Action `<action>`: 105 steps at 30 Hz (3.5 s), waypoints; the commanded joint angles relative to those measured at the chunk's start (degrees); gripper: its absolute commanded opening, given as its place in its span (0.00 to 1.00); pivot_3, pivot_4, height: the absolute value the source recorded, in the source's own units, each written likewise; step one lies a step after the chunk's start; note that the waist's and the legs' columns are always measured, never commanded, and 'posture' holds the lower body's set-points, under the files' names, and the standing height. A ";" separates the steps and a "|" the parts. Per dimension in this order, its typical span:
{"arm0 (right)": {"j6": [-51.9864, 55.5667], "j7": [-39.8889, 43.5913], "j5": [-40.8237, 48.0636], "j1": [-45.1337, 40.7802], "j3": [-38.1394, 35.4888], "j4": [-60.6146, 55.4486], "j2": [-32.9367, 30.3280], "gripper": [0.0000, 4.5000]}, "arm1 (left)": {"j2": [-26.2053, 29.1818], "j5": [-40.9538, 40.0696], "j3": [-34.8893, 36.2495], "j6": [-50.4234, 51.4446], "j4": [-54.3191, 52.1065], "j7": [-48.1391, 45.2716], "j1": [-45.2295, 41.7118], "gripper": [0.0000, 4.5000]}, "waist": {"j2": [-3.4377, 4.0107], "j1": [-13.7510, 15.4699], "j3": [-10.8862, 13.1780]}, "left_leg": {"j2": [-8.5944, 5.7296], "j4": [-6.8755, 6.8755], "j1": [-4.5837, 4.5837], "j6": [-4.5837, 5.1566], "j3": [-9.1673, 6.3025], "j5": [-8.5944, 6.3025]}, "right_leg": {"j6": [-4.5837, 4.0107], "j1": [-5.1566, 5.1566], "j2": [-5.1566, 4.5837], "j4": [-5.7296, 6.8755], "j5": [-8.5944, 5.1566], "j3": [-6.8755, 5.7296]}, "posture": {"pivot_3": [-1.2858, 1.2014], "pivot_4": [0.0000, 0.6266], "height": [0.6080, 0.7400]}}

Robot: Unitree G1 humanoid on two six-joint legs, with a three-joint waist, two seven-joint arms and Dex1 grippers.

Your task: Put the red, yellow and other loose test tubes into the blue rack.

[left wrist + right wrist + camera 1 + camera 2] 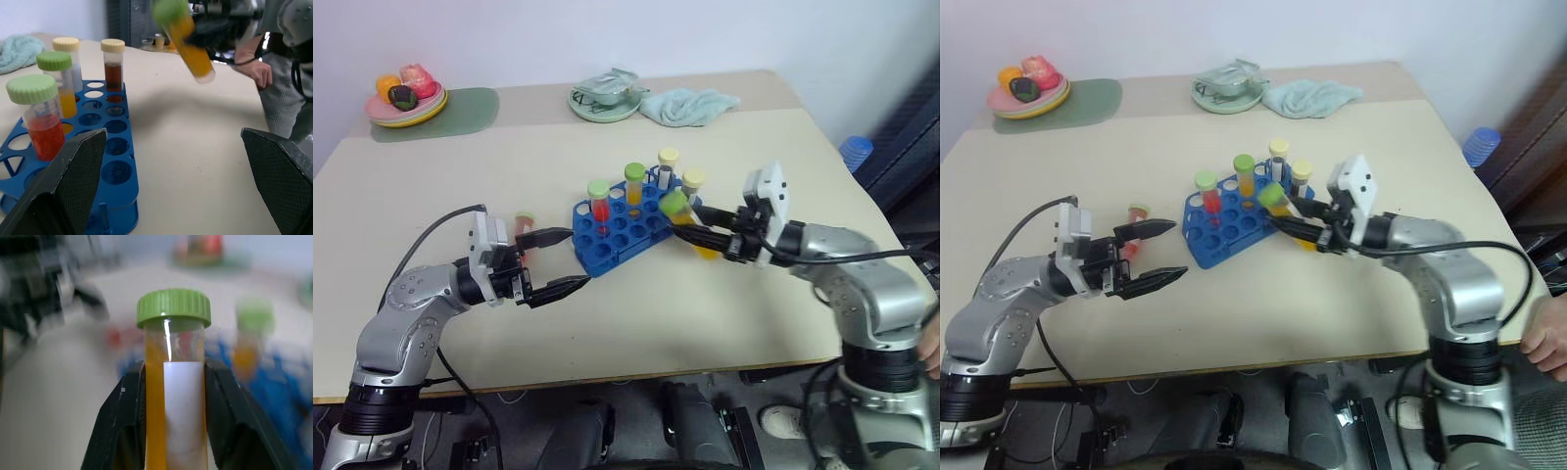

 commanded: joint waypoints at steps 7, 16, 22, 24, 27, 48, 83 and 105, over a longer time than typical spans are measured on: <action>-32.04 -10.40 -6.09 -4.70 3.56 18.93 20.00 0.27 | -0.41 -1.63 1.89 0.30 -0.46 1.33 -1.28 1.00 | 0.00 -0.33 -0.01 | 0.02 -0.05 0.04 -0.02 0.09 0.01 | -0.03 -0.11 0.04 0.09 0.01 -0.01 | 0.52 0.24 1.00; -57.19 -6.80 -6.55 -7.36 1.26 45.11 25.41 0.27 | -1.50 -2.61 3.11 0.42 -3.02 4.92 0.78 1.00 | 0.02 -0.59 0.01 | 0.05 -0.06 0.10 -0.02 0.13 0.01 | -0.05 -0.10 0.21 0.11 0.03 0.04 | 0.52 0.24 1.00; -67.22 -4.77 -6.52 -10.41 -0.47 58.86 25.30 0.27 | -1.60 -2.96 3.27 0.52 -4.13 6.48 1.15 1.00 | 0.02 -0.76 0.01 | 0.11 -0.06 0.14 -0.07 0.14 0.04 | -0.11 -0.10 0.29 0.13 0.06 0.09 | 0.52 0.24 1.00; -69.21 -4.13 -6.45 -11.23 -0.91 61.94 25.32 0.27 | -1.51 -3.07 3.35 0.59 -4.26 6.67 1.16 1.00 | 0.02 -0.80 0.01 | 0.14 -0.07 0.15 -0.08 0.14 0.04 | -0.13 -0.10 0.28 0.14 0.07 0.09 | 0.52 0.24 1.00; -71.73 -3.36 -6.37 -12.39 -1.47 66.43 25.31 0.27 | -1.34 -3.21 3.55 0.79 -4.55 6.90 1.19 1.00 | 0.03 -0.84 0.00 | 0.15 -0.07 0.18 -0.10 0.15 0.05 | -0.15 -0.09 0.29 0.15 0.08 0.11 | 0.52 0.24 1.00; -83.89 -0.01 -8.90 -11.43 -2.24 80.93 26.06 0.27 | -1.37 -4.09 5.10 2.40 -5.95 8.32 1.80 1.00 | -0.43 -1.80 -0.50 | 0.19 -0.11 0.31 -0.18 0.08 0.05 | -0.19 0.04 0.45 0.18 0.10 0.12 | 0.52 0.24 1.00; -11.84 9.81 6.71 7.05 -3.60 2.53 -28.85 1.00 | -8.36 -2.28 16.66 62.09 -0.26 68.27 -29.49 1.00 | -0.70 -0.13 -0.60 | 0.47 0.02 0.19 -0.25 0.15 -0.10 | -0.20 0.05 0.65 -0.04 0.12 0.14 | 0.52 0.24 1.00; -2.97 10.69 11.33 -2.53 -1.38 1.17 -31.36 1.00 | -13.97 14.06 17.19 73.07 34.29 79.17 -49.18 1.00 | -0.85 1.39 -0.50 | 0.56 0.02 0.03 -0.42 0.19 -0.16 | -0.24 -0.13 0.62 -0.08 0.15 0.13 | 0.52 0.24 1.00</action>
